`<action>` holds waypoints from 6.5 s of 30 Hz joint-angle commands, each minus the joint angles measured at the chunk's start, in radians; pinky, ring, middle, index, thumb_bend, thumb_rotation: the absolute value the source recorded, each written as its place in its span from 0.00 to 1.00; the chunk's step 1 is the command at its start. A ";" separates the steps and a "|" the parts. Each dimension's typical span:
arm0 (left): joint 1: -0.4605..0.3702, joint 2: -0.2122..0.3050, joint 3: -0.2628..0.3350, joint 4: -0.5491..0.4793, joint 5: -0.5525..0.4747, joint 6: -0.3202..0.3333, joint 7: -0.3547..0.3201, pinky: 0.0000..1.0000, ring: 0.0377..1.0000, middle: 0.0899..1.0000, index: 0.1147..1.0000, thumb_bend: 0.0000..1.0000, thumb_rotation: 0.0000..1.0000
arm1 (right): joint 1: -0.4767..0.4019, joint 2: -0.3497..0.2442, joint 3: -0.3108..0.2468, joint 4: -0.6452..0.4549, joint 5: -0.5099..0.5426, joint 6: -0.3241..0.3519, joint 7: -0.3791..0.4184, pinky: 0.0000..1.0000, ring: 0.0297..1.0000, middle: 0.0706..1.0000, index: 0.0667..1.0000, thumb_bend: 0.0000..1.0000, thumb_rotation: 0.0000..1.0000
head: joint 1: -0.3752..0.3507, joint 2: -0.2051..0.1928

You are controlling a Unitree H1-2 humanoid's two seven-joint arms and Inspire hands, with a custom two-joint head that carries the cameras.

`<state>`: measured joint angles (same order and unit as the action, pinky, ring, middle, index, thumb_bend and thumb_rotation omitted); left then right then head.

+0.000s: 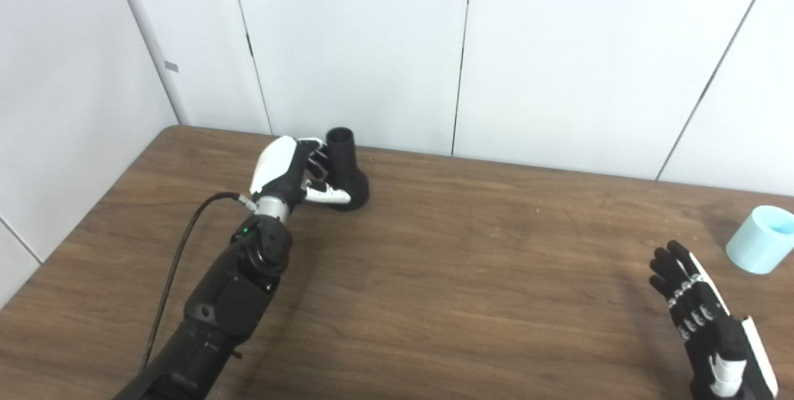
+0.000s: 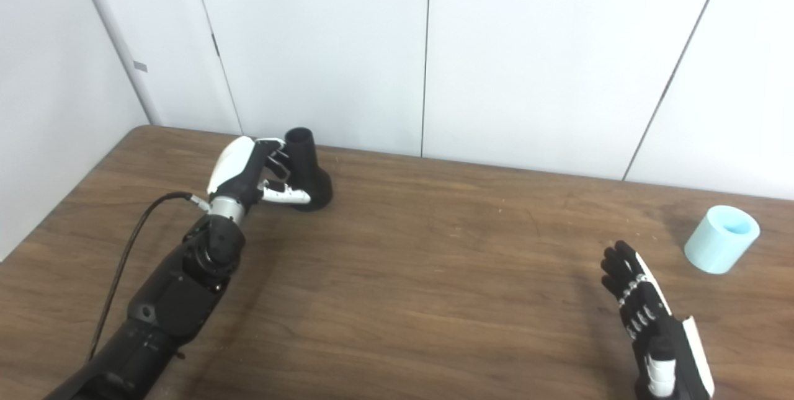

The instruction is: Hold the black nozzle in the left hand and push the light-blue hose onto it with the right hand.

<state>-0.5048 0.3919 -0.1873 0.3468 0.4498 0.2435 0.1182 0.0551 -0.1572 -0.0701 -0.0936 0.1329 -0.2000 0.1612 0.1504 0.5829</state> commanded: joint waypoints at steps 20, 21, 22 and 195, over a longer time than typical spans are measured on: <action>0.126 -0.060 -0.147 -0.235 0.068 0.012 -0.169 0.81 0.55 0.46 0.40 0.52 0.00 | 0.021 0.045 0.026 -0.042 -0.024 0.056 -0.024 0.92 0.92 0.92 0.93 0.83 1.00 | -0.085 0.034; 0.140 -0.063 -0.164 -0.249 0.080 0.000 -0.172 0.81 0.55 0.46 0.40 0.52 0.00 | 0.020 0.048 0.028 -0.044 -0.028 0.060 -0.026 0.92 0.92 0.92 0.93 0.83 1.00 | -0.090 0.035; 0.152 -0.064 -0.180 -0.262 0.091 -0.011 -0.174 0.80 0.56 0.46 0.40 0.52 0.00 | 0.019 0.052 0.030 -0.047 -0.032 0.065 -0.028 0.92 0.93 0.92 0.93 0.82 1.00 | -0.100 0.037; 0.300 -0.083 -0.288 -0.383 0.168 -0.222 -0.305 0.81 0.59 0.46 0.40 0.52 0.00 | -0.663 -0.551 0.233 0.298 -0.991 0.561 0.113 0.91 0.92 0.92 0.82 1.00 0.33 | -0.383 0.093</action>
<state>-0.2430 0.2805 -0.4448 -0.0724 0.5551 -0.0377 -0.1015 -0.5650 -0.6840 0.1775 0.2204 -0.8564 0.3599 0.3035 -0.2332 0.6749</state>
